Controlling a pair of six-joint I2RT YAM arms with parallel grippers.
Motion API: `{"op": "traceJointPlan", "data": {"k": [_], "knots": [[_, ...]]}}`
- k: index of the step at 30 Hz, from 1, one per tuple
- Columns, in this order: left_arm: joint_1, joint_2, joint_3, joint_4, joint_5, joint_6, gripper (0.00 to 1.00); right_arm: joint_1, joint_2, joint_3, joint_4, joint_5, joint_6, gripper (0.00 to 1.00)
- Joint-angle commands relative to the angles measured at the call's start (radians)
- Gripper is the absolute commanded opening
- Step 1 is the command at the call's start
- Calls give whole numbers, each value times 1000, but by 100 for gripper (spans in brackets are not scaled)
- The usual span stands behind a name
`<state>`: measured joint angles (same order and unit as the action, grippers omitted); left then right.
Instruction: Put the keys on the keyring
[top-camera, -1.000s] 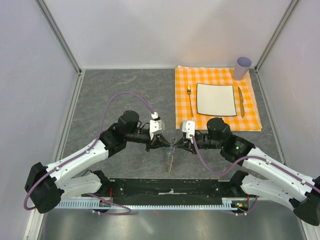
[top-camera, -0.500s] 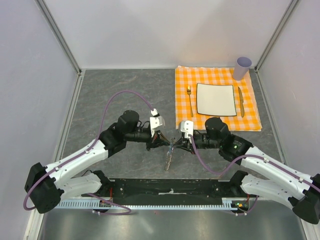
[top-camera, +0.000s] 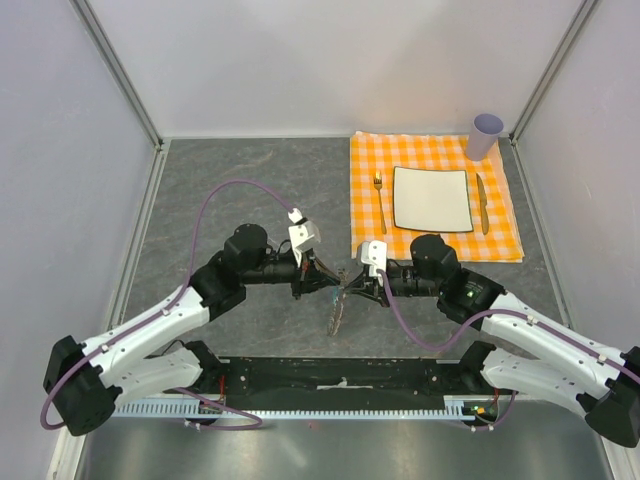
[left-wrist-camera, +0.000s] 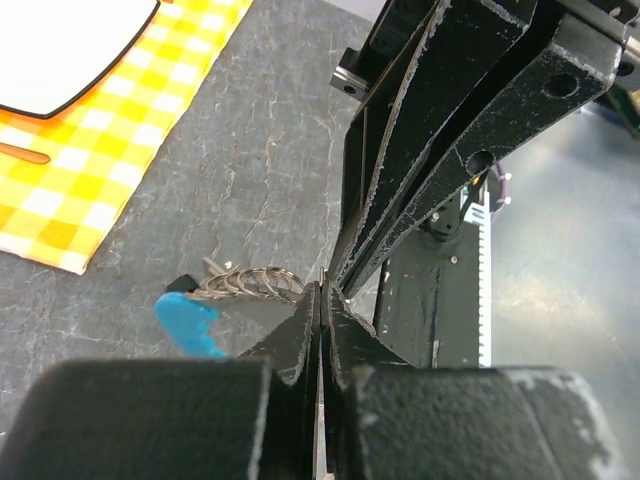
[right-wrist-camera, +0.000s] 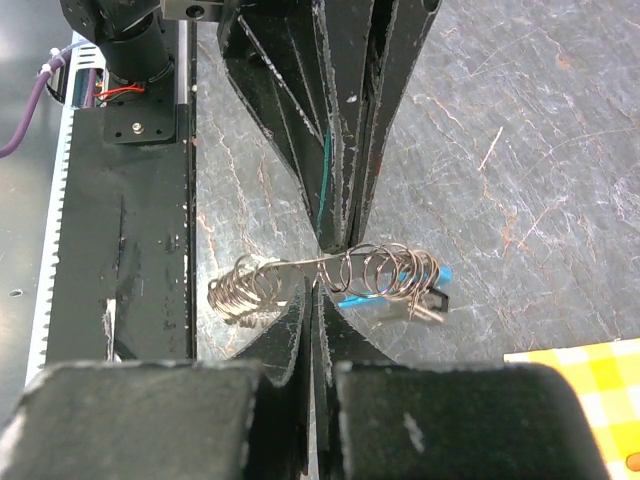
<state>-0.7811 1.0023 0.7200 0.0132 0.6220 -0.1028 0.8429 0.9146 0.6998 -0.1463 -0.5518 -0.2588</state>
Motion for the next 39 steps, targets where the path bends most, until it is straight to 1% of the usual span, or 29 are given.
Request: {"op": "traceJointPlan", "data": {"k": [1, 5, 9, 16, 17, 19, 20, 22, 23, 25, 26, 28, 29, 31, 32, 35, 39], "knots": [[0, -42, -45, 254, -25, -153, 2, 15, 1, 15, -7, -14, -10, 0], [0, -41, -106, 391, -7, -218, 2, 16, -3, 7, 10, -2, -2, 0], [-1, -48, -137, 409, -19, -227, 2, 15, -13, 6, 10, 27, 1, 0], [0, -74, -188, 473, -51, -215, 2, 15, -2, 10, 13, 32, 19, 0], [-1, -74, -192, 481, -50, -215, 2, 15, -3, 10, 11, 35, 21, 5], [-1, -73, -203, 496, -47, -212, 2, 15, -10, 12, 13, 49, 27, 11], [0, -73, -206, 498, -48, -207, 2, 15, -11, 12, 11, 53, 32, 17], [0, -79, -214, 507, -47, -196, 2, 15, -22, 12, 13, 78, 36, 22], [0, -80, -218, 508, -47, -192, 2, 15, -26, 12, 11, 85, 42, 28], [0, -88, -232, 522, -47, -179, 2, 13, -39, 15, 7, 105, 46, 32], [-1, -90, -235, 527, -47, -175, 2, 15, -43, 17, 5, 111, 53, 36], [0, -99, -251, 544, -50, -164, 2, 15, -57, 24, -5, 121, 58, 38], [0, -105, -263, 551, -51, -161, 2, 15, -62, 27, -6, 142, 62, 42], [0, -110, -271, 561, -54, -152, 2, 15, -71, 35, -9, 168, 75, 44], [0, -116, -274, 562, -53, -149, 2, 15, -74, 38, -9, 202, 81, 44], [0, -132, -287, 579, -53, -138, 2, 13, -80, 50, -7, 228, 98, 43], [0, -159, -298, 603, -54, -121, 2, 10, -62, 78, 2, 188, 109, 41]]}}
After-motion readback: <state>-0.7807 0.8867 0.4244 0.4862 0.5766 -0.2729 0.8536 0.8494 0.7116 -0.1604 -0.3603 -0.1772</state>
